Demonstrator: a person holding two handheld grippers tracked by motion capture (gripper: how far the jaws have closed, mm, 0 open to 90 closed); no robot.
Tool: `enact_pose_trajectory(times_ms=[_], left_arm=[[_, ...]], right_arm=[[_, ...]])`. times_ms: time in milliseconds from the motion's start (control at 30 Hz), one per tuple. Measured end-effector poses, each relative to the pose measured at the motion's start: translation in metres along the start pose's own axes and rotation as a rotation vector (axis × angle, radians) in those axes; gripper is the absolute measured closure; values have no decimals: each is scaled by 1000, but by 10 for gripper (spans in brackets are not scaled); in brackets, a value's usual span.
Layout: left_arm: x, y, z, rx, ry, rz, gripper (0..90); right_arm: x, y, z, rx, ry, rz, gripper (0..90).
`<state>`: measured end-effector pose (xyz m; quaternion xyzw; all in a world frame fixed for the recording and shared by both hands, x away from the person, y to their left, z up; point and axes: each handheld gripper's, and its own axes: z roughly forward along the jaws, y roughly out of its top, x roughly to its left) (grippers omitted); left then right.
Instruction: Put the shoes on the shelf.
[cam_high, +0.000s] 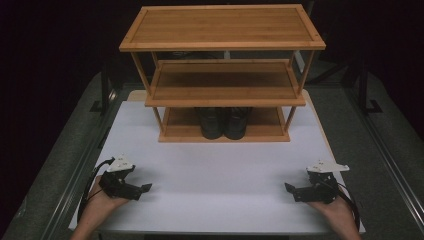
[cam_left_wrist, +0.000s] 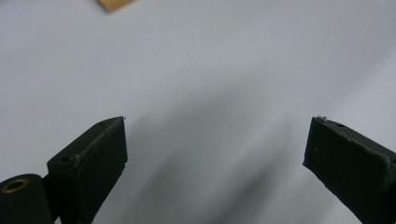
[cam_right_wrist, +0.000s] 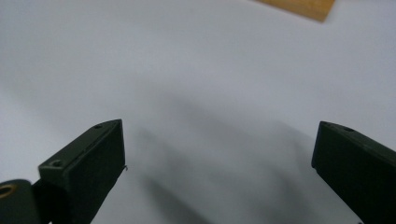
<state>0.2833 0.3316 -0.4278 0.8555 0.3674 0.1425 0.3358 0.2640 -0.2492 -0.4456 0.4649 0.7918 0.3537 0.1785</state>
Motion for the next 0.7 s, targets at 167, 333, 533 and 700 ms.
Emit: enact_pose_trajectory(times_ms=[167, 333, 533, 700], left_arm=[[-3, -21, -5, 15, 8, 0, 0], [-3, -37, -4, -15, 10, 6, 0], [-4, -37, -4, -14, 16, 13, 0], [-4, -37, -4, -13, 16, 13, 0]], right_arm=[[0, -16, -9, 26, -32, -1, 25], [-2, -29, -13, 43, -51, 13, 22], [-2, -30, -13, 43, -55, 13, 21], [-2, -30, -13, 44, -55, 13, 21]])
